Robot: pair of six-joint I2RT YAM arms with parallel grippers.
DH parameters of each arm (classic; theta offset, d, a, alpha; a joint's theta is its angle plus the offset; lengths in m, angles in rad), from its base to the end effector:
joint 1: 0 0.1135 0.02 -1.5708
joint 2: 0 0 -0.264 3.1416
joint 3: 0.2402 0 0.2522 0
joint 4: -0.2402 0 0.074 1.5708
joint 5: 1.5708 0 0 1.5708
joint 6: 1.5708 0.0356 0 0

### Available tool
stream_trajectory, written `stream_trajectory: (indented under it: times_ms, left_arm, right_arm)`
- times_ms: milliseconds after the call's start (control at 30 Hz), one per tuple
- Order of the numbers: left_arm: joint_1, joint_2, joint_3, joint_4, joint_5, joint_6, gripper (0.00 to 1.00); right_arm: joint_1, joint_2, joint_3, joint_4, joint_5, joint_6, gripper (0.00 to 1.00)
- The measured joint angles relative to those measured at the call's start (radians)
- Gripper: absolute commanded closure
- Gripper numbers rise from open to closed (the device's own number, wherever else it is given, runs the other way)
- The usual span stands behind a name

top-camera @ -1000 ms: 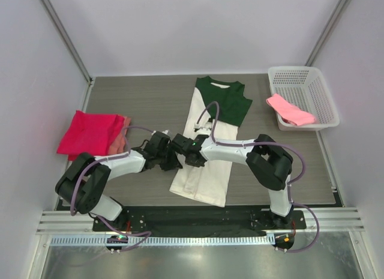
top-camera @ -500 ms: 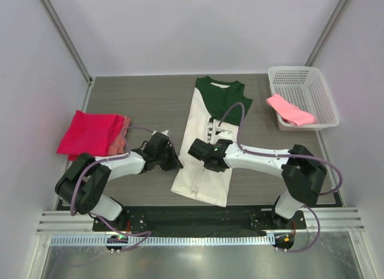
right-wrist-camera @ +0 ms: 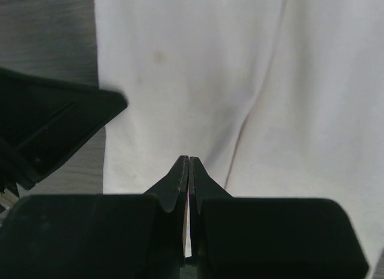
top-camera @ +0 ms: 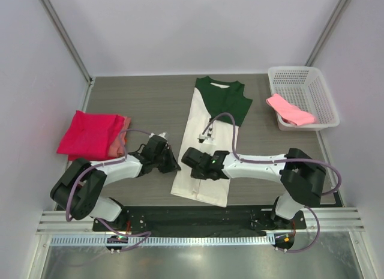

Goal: Fold and stack the t-shirts
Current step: Fold the tshirt

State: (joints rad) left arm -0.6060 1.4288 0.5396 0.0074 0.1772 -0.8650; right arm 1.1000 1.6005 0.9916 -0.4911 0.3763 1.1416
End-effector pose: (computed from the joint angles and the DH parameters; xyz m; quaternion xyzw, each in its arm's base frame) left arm 0.2043 -0.1492 0.1382 -0.0914 0.9336 -0.2875 0.1936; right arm 0.1530 0.2718 0.1910 0.0635 0.9541 0.1272 0.2634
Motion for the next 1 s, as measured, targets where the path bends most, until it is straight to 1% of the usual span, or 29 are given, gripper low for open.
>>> stream_trajectory:
  times_ms: [133, 267, 400, 533, 700, 733, 767, 800, 833, 867, 967, 1000]
  left_arm:
    - [0.0, 0.0, -0.003, 0.003, 0.0, -0.001, 1.0]
    - [0.0, -0.002, -0.004, 0.005, -0.001, -0.001, 1.0]
    - [0.0, -0.002, -0.005, 0.005, -0.001, -0.001, 1.0]
    - [0.0, -0.009, -0.011, 0.007, -0.005, -0.002, 1.0]
    - [0.0, -0.035, -0.03, 0.003, -0.01, -0.002, 1.0]
    - [-0.002, -0.047, -0.039, 0.002, -0.013, -0.003, 0.99]
    - [-0.004, -0.059, -0.047, -0.001, -0.017, -0.006, 0.87]
    - [-0.008, -0.074, -0.057, -0.005, -0.022, -0.008, 0.63]
    - [-0.014, -0.093, -0.07, -0.01, -0.026, -0.013, 0.63]
    - [-0.02, -0.116, -0.081, -0.001, -0.023, -0.028, 0.46]
    - [-0.044, -0.195, -0.108, -0.017, -0.032, -0.039, 0.32]
    - [-0.049, -0.228, -0.121, -0.036, -0.035, -0.044, 0.3]
  right_arm:
    - [0.068, 0.044, 0.014, 0.031, -0.008, -0.007, 0.95]
    - [0.106, 0.045, 0.006, 0.043, -0.01, 0.011, 0.99]
    - [0.114, 0.04, -0.082, 0.062, -0.007, 0.06, 0.99]
    - [0.118, -0.057, -0.2, 0.091, 0.007, 0.119, 0.98]
    - [0.158, -0.211, -0.305, 0.062, 0.026, 0.146, 0.85]
    - [0.17, -0.243, -0.319, 0.055, 0.029, 0.146, 0.79]
    - [0.179, -0.273, -0.328, 0.048, 0.031, 0.147, 0.76]
    - [0.19, -0.318, -0.342, 0.048, 0.034, 0.144, 0.72]
    - [0.195, -0.333, -0.344, 0.048, 0.035, 0.145, 0.71]
    - [0.202, -0.368, -0.355, 0.051, 0.037, 0.144, 0.7]
    - [0.209, -0.476, -0.39, 0.051, 0.043, 0.147, 0.69]
    - [0.21, -0.507, -0.406, 0.054, 0.044, 0.15, 0.68]
